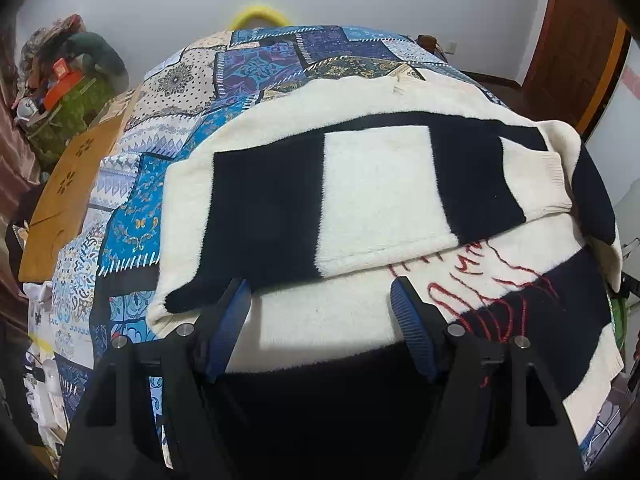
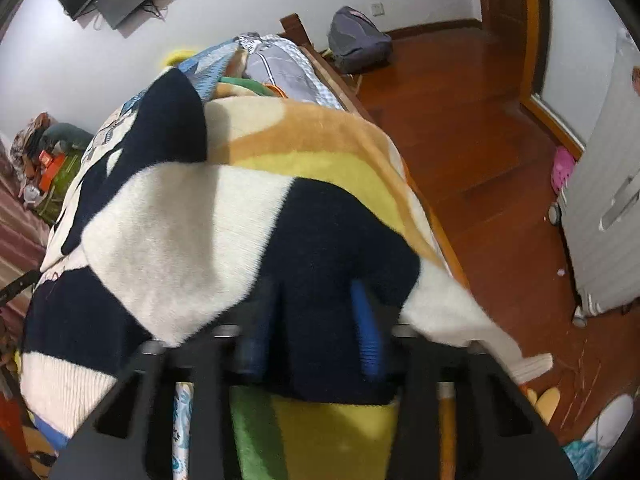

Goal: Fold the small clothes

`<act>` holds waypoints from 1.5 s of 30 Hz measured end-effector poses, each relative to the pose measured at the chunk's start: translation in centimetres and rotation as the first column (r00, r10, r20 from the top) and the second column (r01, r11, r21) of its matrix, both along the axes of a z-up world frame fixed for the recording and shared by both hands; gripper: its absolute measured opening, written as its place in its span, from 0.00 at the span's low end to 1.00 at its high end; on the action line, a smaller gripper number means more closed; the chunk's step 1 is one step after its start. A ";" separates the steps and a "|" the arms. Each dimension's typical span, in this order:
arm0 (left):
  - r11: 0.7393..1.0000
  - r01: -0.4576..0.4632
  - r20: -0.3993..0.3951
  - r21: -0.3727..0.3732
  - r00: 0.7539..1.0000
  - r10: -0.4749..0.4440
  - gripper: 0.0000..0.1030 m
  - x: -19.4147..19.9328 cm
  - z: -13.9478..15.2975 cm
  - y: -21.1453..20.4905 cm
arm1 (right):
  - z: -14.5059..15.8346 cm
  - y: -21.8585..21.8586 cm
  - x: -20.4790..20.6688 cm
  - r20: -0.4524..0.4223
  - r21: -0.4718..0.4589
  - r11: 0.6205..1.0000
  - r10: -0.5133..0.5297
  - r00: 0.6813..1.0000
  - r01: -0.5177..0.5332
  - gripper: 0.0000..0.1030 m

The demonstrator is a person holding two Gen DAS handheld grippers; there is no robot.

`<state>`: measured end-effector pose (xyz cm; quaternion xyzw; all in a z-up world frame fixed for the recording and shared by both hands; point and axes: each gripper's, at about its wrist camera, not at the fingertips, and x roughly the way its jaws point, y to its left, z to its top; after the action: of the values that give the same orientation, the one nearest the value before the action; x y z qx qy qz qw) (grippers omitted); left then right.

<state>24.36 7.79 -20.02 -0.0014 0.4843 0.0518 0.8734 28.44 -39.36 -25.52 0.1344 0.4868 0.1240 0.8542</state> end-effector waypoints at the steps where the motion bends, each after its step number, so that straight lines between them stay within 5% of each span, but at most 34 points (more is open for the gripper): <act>1: 1.000 0.002 0.007 0.005 1.000 -0.002 0.70 -0.1 0.1 0.0 | -0.1 -0.1 -0.3 0.009 -0.006 1.000 -0.003 1.000 0.003 0.11; 10: 1.000 -0.008 0.062 0.004 0.998 0.007 0.70 -1.0 1.7 1.5 | 7.8 2.2 1.6 0.214 -0.060 0.998 0.038 0.976 -0.025 0.08; 18: 0.999 -0.040 0.117 -0.020 0.992 0.042 0.70 -2.8 3.0 4.0 | 17.1 11.6 4.0 0.429 -0.033 0.981 0.187 0.884 -0.192 0.08; 23: 0.997 -0.060 0.127 -0.038 0.990 0.064 0.70 -3.9 3.4 5.7 | 17.8 21.3 4.7 0.446 -0.074 0.926 0.363 0.818 -0.371 0.08; 29: 0.996 -0.069 0.117 -0.054 0.990 0.075 0.70 -5.0 3.4 7.0 | 14.4 30.9 4.1 0.354 -0.086 0.819 0.558 0.751 -0.568 0.14; 32: 0.996 -0.059 0.110 -0.062 0.992 0.066 0.70 -5.1 3.5 7.0 | 13.7 32.1 3.4 0.331 -0.084 0.789 0.598 0.730 -0.609 0.34; 37: 0.998 -0.018 0.104 -0.055 0.994 0.023 0.70 -3.7 3.7 5.1 | 14.1 29.3 2.8 0.350 -0.108 0.814 0.568 0.745 -0.570 0.42; 45: 0.990 0.143 0.078 -0.004 0.987 -0.142 0.73 1.4 3.6 -3.0 | 11.9 19.2 4.0 0.299 -0.199 0.901 0.430 0.852 -0.385 0.48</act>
<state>25.75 4.78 -16.43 0.0272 0.4490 -0.0132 0.8930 32.41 -20.19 -13.63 -0.0515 0.3586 0.2911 0.8854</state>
